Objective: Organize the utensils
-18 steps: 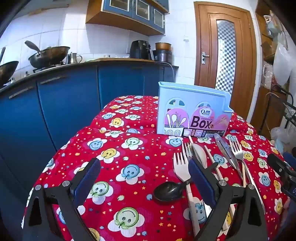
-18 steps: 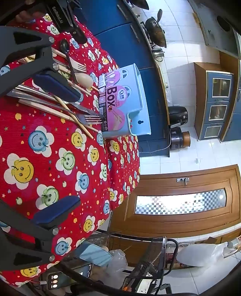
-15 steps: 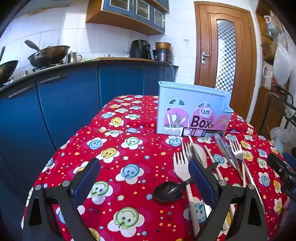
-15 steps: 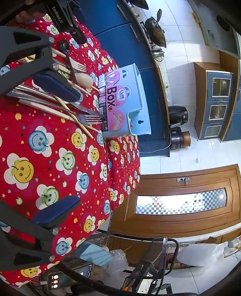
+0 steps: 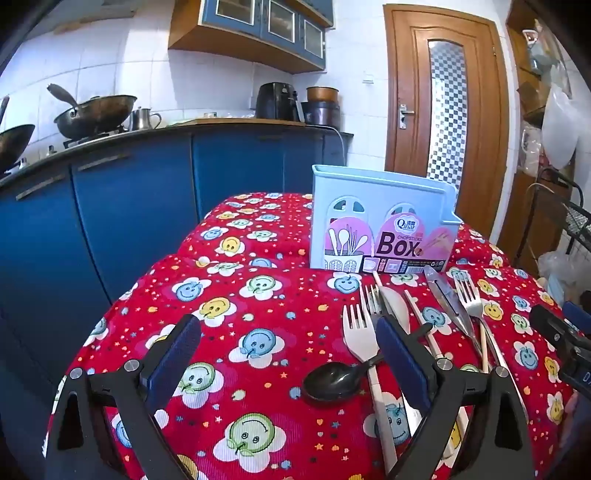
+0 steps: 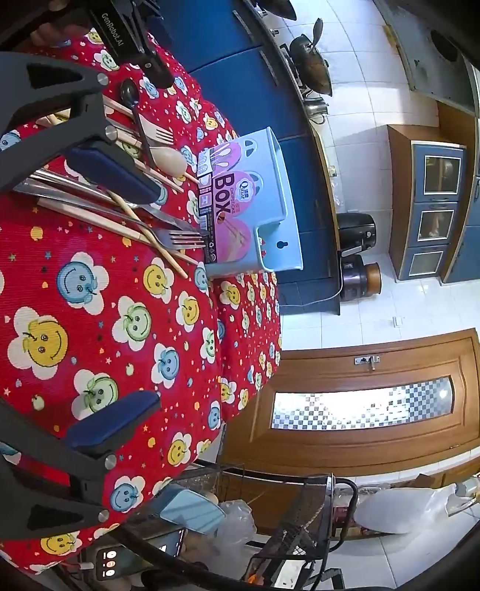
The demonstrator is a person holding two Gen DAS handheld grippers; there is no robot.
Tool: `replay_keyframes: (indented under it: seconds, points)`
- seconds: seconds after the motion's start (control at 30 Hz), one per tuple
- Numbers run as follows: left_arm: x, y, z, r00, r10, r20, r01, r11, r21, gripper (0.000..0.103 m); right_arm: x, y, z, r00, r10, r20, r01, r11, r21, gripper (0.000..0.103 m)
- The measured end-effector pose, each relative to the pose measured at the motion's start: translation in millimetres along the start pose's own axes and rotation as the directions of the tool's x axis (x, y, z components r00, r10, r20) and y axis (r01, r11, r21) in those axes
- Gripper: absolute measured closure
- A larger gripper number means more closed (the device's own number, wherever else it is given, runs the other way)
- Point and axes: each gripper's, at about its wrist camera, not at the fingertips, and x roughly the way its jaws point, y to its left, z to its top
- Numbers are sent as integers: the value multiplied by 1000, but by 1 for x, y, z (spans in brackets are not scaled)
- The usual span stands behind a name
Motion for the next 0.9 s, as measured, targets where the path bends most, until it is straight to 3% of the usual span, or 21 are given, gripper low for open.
replay_keyframes:
  seconds: [0.9]
  points:
    - [4,0,1,1000,3,-8,-3,1000,-2,7,0,-1,0,1000,2,3,-2,1000,6,0]
